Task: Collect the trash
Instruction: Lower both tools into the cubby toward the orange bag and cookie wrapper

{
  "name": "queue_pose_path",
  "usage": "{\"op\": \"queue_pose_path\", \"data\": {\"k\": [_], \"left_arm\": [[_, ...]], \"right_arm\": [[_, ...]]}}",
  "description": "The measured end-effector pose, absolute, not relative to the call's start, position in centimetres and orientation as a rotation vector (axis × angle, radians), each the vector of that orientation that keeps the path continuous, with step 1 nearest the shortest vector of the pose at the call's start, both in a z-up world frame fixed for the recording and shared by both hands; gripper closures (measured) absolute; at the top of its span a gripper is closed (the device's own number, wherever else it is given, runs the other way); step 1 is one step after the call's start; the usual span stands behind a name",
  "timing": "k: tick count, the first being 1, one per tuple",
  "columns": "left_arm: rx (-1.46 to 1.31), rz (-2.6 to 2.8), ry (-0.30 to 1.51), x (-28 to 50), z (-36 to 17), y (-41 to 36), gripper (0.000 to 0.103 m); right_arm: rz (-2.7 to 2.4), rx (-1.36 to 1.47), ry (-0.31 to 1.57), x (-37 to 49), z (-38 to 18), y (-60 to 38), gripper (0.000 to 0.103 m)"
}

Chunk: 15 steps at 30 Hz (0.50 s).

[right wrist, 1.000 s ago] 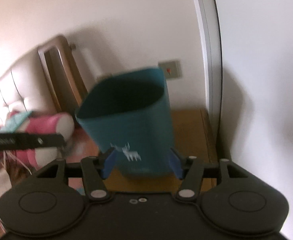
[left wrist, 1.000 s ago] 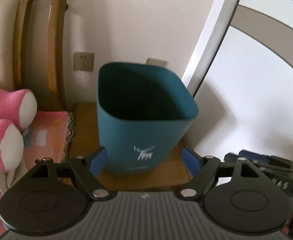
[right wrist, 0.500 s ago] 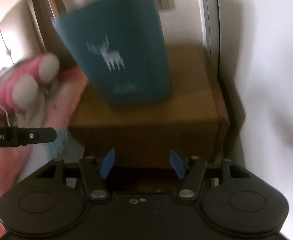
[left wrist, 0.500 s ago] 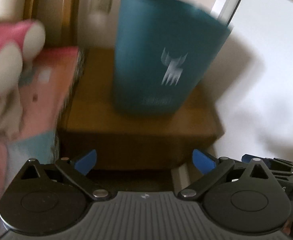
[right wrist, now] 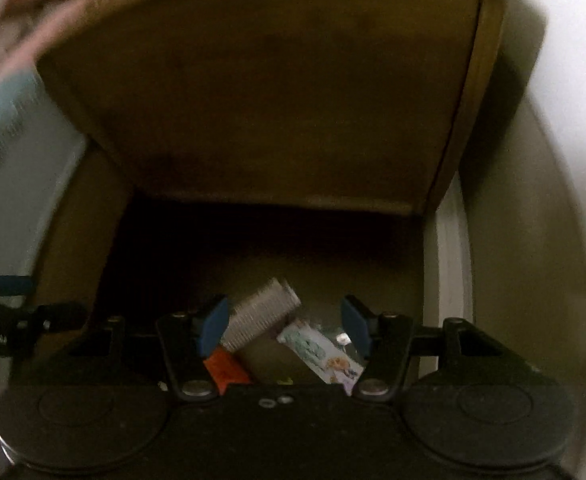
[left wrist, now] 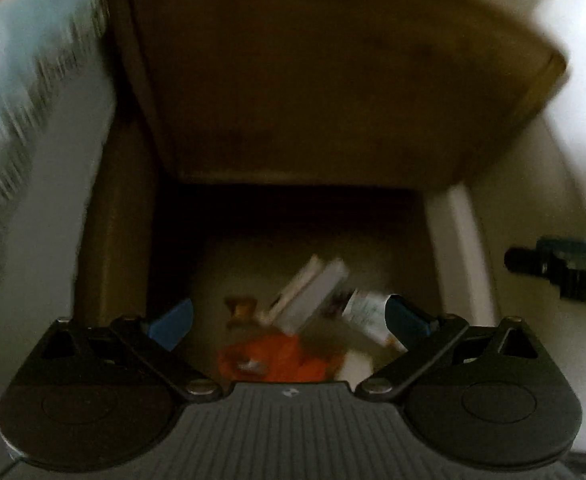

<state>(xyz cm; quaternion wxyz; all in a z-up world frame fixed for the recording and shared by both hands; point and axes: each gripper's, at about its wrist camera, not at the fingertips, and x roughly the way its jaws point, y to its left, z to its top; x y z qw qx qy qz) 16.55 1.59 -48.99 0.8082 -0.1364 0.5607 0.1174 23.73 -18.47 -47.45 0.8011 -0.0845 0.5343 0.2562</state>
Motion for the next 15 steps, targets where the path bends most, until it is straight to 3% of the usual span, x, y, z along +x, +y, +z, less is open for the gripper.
{"op": "queue_pose_path", "data": {"k": [8, 15], "left_arm": [[-0.175, 0.217, 1.313, 13.9, -62.1, -2.3, 0.000], [-0.024, 0.118, 1.334, 14.6, -69.4, -4.7, 0.000]], "right_arm": [[0.612, -0.332, 1.205, 23.9, -59.9, -17.6, 0.042], [0.646, -0.444, 1.268, 24.8, -67.7, -18.0, 0.042]]}}
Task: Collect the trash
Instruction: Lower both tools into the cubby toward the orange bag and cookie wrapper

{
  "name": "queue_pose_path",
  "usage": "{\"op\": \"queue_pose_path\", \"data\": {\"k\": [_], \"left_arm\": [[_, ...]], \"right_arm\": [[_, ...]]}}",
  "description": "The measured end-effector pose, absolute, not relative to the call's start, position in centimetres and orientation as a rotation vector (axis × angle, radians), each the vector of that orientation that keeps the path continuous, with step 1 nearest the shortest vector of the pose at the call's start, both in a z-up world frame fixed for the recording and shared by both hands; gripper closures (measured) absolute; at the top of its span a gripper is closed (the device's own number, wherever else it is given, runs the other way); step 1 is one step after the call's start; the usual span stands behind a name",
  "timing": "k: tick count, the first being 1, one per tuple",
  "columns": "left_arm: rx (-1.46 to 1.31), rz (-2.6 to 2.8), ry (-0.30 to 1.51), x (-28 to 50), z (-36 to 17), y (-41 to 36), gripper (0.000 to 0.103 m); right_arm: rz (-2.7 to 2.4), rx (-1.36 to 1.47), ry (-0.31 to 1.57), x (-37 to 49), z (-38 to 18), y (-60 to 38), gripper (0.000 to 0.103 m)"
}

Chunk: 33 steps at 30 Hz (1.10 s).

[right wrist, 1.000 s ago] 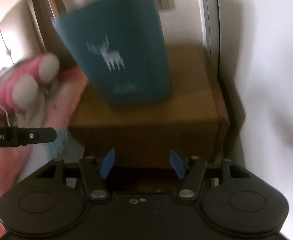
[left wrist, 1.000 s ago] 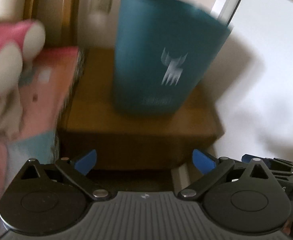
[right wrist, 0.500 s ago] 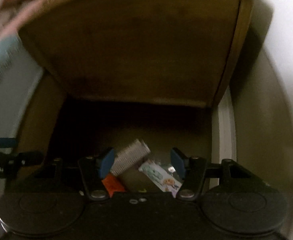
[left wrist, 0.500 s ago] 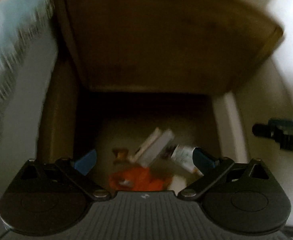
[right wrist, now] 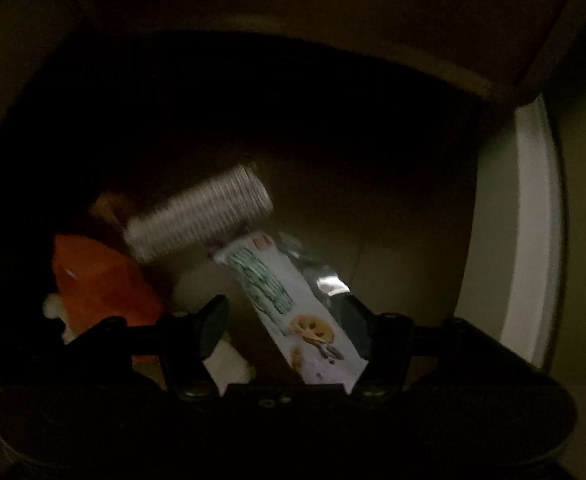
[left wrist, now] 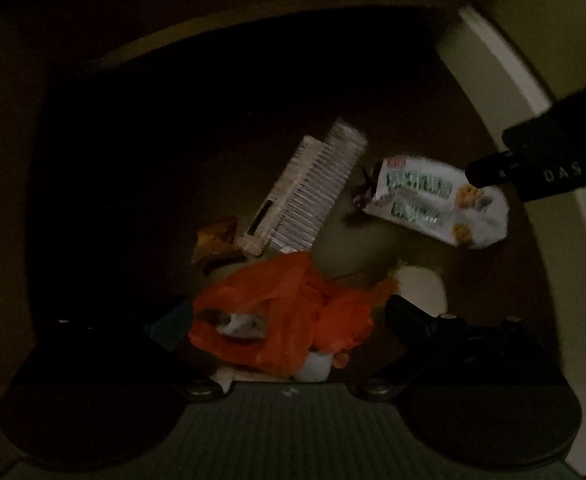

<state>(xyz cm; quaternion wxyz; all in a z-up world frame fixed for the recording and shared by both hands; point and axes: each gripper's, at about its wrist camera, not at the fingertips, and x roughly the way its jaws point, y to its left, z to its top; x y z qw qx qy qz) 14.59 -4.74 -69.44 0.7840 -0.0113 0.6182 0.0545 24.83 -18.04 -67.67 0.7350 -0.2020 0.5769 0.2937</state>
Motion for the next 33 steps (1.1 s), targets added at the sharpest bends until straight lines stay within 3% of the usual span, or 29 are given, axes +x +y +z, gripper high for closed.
{"op": "queue_pose_path", "data": {"k": [13, 18, 21, 23, 24, 25, 27, 29, 33], "left_arm": [[0.217, -0.028, 1.386, 16.2, -76.8, -6.3, 0.002], [0.148, -0.003, 1.412, 16.7, -77.8, -5.0, 0.015], [0.076, 0.003, 1.421, 16.9, -78.0, -4.4, 0.032], [0.045, 0.009, 1.421, 17.0, -77.9, -4.3, 0.049], [0.038, 0.011, 1.419, 17.0, -77.8, -4.2, 0.054], [0.035, 0.016, 1.415, 17.1, -77.7, -4.3, 0.066], [0.033, 0.027, 1.409, 17.0, -77.5, -4.3, 0.078], [0.022, 0.042, 1.402, 16.9, -77.2, -4.1, 0.088], [-0.001, 0.099, 1.391, 16.5, -76.1, -3.7, 0.094]], "right_arm": [[0.743, -0.599, 1.250, 24.8, -73.4, -18.4, 0.042], [0.764, -0.624, 1.237, 25.1, -74.4, -17.6, 0.042], [0.770, -0.615, 1.239, 25.1, -74.6, -17.3, 0.044], [0.774, -0.622, 1.229, 25.0, -74.7, -17.0, 0.046], [0.778, -0.622, 1.226, 24.9, -74.7, -16.9, 0.050], [0.777, -0.621, 1.226, 24.9, -74.8, -16.7, 0.063], [0.763, -0.620, 1.231, 24.7, -74.8, -16.4, 0.070], [0.762, -0.609, 1.227, 24.5, -74.5, -16.4, 0.095], [0.755, -0.602, 1.218, 23.6, -72.7, -16.5, 0.101]]}}
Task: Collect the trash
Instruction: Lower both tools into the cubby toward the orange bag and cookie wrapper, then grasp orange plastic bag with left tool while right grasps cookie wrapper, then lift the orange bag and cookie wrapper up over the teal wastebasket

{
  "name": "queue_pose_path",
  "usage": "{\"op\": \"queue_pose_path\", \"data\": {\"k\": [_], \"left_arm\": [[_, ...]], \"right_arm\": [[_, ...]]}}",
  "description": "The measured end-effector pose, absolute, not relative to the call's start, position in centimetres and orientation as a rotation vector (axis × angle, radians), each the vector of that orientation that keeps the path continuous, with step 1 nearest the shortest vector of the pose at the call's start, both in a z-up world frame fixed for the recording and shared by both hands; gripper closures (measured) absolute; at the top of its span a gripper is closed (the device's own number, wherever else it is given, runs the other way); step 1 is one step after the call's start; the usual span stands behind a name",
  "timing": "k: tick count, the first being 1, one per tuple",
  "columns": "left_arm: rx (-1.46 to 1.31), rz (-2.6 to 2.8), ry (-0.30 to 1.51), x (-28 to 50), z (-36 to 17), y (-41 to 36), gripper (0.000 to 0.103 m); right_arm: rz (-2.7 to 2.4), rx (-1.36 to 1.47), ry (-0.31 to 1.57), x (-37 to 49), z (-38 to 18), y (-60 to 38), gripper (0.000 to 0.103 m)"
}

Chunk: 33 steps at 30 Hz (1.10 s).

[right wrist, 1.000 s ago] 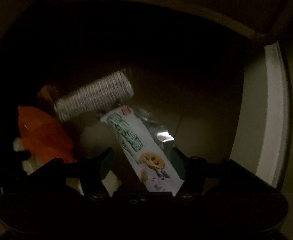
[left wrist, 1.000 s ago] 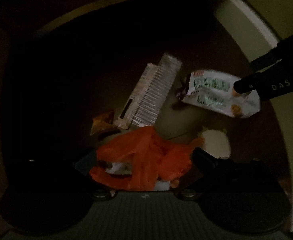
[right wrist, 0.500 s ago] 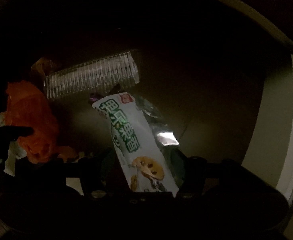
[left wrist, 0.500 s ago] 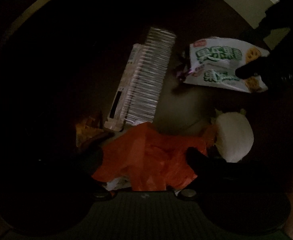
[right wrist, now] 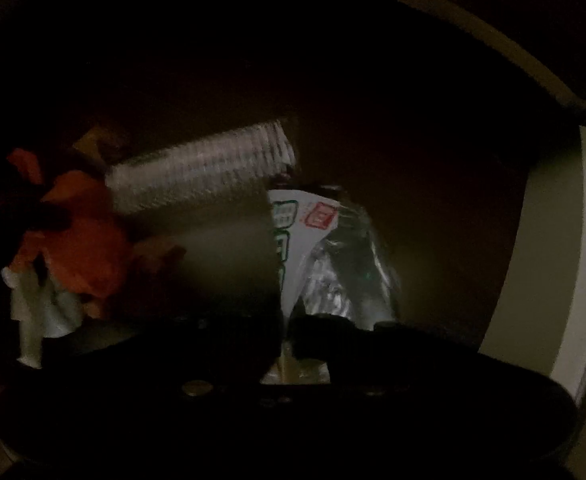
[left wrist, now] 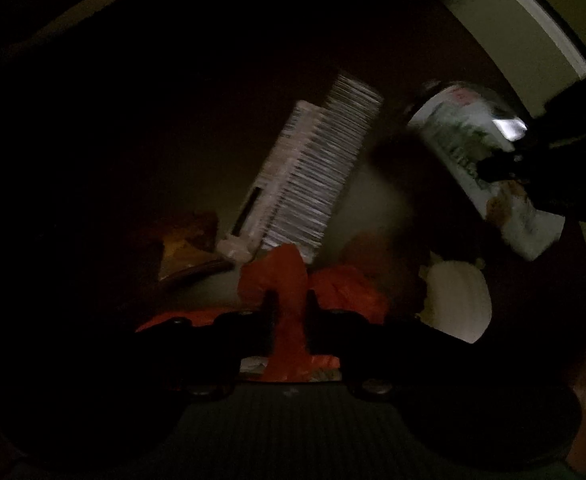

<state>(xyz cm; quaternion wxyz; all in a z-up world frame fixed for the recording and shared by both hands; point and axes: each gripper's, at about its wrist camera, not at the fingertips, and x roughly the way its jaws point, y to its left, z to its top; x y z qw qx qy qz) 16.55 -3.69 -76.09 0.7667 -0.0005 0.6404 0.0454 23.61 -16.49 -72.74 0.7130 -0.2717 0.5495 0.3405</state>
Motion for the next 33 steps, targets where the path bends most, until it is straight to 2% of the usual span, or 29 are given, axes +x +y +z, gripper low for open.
{"op": "queue_pose_path", "data": {"k": [4, 10, 22, 33], "left_arm": [[-0.051, 0.133, 1.367, 16.1, -73.0, -3.2, 0.096], [-0.111, 0.160, 1.335, 15.7, -65.6, -2.5, 0.096], [-0.216, 0.190, 1.238, 16.5, -45.1, -1.1, 0.096], [-0.232, 0.176, 1.129, 17.7, -28.3, -0.6, 0.096]], "right_arm": [[0.728, -0.570, 1.192, 22.8, -69.0, -16.9, 0.102], [0.677, -0.425, 1.191, 22.2, -60.1, -17.5, 0.102], [0.697, -0.270, 1.100, 22.2, -37.8, -15.8, 0.102], [0.755, -0.213, 0.964, 22.0, -21.9, -14.9, 0.102]]}}
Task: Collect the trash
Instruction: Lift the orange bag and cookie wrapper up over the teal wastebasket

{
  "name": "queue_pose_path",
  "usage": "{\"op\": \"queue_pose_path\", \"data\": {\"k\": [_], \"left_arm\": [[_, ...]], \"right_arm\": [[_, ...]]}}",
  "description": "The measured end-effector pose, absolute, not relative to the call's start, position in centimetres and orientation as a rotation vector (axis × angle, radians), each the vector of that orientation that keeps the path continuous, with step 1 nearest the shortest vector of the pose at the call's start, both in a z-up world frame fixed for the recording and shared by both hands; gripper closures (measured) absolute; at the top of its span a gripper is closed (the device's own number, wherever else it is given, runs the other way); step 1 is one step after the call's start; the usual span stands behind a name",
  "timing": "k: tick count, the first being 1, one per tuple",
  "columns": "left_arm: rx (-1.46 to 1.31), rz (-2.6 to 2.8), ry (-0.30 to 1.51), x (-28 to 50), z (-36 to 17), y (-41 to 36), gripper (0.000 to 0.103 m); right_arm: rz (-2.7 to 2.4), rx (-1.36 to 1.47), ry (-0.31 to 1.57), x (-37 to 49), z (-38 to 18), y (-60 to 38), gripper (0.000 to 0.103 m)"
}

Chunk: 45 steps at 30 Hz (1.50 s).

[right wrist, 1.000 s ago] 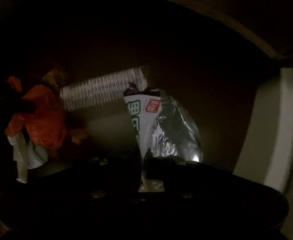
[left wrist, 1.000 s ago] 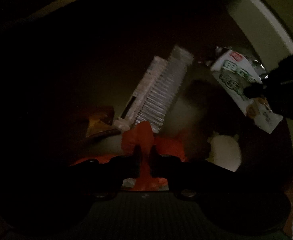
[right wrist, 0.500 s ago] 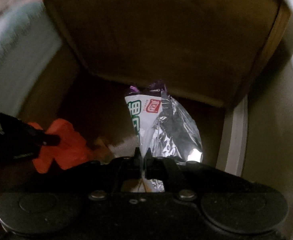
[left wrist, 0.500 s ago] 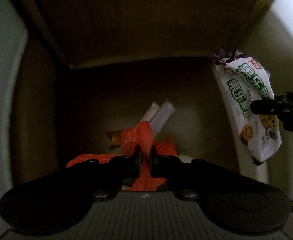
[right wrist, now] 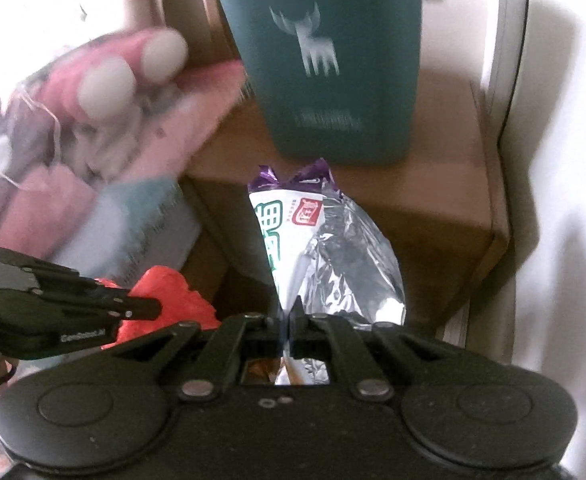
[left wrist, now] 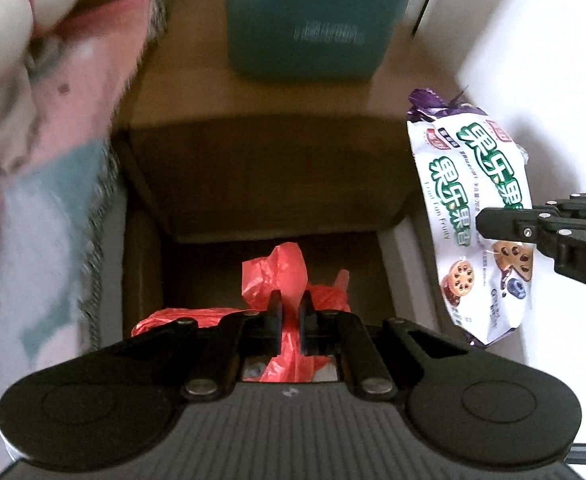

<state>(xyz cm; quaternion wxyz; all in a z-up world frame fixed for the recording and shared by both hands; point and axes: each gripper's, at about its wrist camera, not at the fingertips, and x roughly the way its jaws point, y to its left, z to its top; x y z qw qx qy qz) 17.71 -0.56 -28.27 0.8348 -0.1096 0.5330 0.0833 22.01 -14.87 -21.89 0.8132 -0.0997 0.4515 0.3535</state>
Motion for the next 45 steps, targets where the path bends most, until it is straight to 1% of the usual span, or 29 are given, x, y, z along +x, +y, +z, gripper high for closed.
{"op": "queue_pose_path", "data": {"k": [7, 21, 27, 32, 39, 45], "left_arm": [[-0.240, 0.170, 1.020, 18.5, -18.4, 0.3, 0.096], [-0.212, 0.184, 0.788, 22.8, -5.0, 1.3, 0.096], [-0.183, 0.184, 0.675, 26.1, -0.1, 1.8, 0.096], [-0.142, 0.203, 0.630, 29.4, 2.2, 2.2, 0.096], [-0.121, 0.236, 0.617, 34.2, 3.2, 3.5, 0.096], [-0.105, 0.262, 0.632, 37.3, 2.2, 4.2, 0.096]], "right_arm": [[0.789, -0.196, 0.869, 22.7, -13.8, -14.2, 0.102], [0.778, -0.131, 0.648, 27.2, -1.5, -13.7, 0.102], [0.769, -0.109, 0.564, 31.0, 2.0, -12.0, 0.102], [0.764, -0.116, 0.542, 33.8, 3.0, -10.0, 0.102], [0.747, -0.133, 0.555, 37.1, 2.5, -7.1, 0.102], [0.742, -0.114, 0.583, 39.4, 1.5, -6.3, 0.102]]}}
